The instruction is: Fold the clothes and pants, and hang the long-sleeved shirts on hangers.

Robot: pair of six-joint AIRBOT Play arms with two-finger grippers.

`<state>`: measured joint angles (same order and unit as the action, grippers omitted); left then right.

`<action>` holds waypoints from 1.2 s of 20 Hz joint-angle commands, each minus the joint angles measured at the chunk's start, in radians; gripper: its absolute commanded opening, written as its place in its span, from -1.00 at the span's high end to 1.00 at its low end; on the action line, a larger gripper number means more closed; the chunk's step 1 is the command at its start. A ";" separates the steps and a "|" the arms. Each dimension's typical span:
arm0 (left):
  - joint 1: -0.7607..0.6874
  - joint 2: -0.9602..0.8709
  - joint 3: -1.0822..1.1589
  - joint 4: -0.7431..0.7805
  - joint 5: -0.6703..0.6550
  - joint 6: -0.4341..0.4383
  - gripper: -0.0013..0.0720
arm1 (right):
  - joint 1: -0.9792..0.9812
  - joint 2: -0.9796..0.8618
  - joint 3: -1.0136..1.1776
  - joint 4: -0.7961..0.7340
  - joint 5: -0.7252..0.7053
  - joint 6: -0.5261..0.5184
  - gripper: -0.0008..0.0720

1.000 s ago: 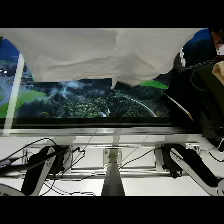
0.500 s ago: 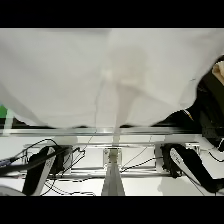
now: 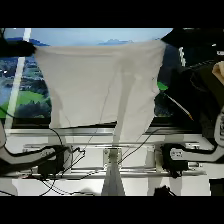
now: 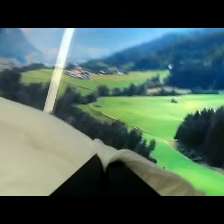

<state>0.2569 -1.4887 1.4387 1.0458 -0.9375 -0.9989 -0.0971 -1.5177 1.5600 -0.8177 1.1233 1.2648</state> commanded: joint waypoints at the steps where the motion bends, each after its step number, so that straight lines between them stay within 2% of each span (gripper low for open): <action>1: -0.059 -0.174 -0.001 -0.006 0.094 0.004 0.94 | 0.037 -0.211 -0.015 -0.006 -0.158 -0.001 0.94; 4: -0.057 -0.187 -0.001 -0.004 0.090 0.004 0.94 | 0.020 -0.241 -0.013 -0.040 -0.175 -0.001 0.94; 6: -0.043 -0.186 -0.001 0.002 0.009 0.004 0.94 | -0.004 -0.240 -0.012 -0.079 -0.074 -0.001 0.94; 8: -0.030 -0.186 -0.001 0.032 -0.144 0.004 0.94 | -0.031 -0.240 -0.012 -0.146 0.067 0.000 0.94; 11: -0.029 -0.186 -0.001 0.167 -0.314 0.004 0.94 | -0.060 -0.240 -0.012 -0.278 0.279 0.000 0.94; 13: -0.028 -0.186 -0.001 0.218 -0.350 0.000 0.94 | -0.066 -0.240 -0.013 -0.353 0.373 0.000 0.94; 15: -0.024 -0.188 -0.001 0.233 -0.350 -0.011 0.93 | -0.066 -0.240 -0.013 -0.387 0.395 0.000 0.92; 16: -0.025 -0.192 -0.001 0.232 -0.350 -0.012 0.85 | -0.066 -0.240 -0.013 -0.386 0.394 0.000 0.42; 17: -0.030 -0.196 -0.002 0.232 -0.359 -0.012 0.25 | -0.064 -0.240 -0.013 -0.385 0.395 -0.001 -0.32; 18: -0.034 -0.200 -0.002 0.232 -0.373 -0.012 -0.68 | -0.064 -0.240 -0.013 -0.386 0.395 -0.002 -0.47; 19: -0.039 -0.198 -0.002 0.234 -0.390 -0.024 -0.80 | -0.064 -0.236 -0.013 -0.386 0.406 -0.002 -0.24; 20: -0.039 -0.195 -0.002 0.233 -0.418 -0.039 -0.64 | -0.064 -0.227 -0.014 -0.386 0.420 -0.002 -0.01; 23: -0.013 -0.160 -0.002 0.232 -0.486 -0.111 -0.55 | -0.064 -0.141 -0.066 -0.385 0.420 -0.002 -0.02; 24: 0.004 -0.135 -0.002 0.227 -0.499 -0.137 -0.35 | -0.064 -0.094 -0.114 -0.385 0.409 -0.008 -0.02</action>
<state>0.2371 -1.6585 1.4372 1.2732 -1.3705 -1.0695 -0.1612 -1.6878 1.5070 -1.1954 1.5249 1.2621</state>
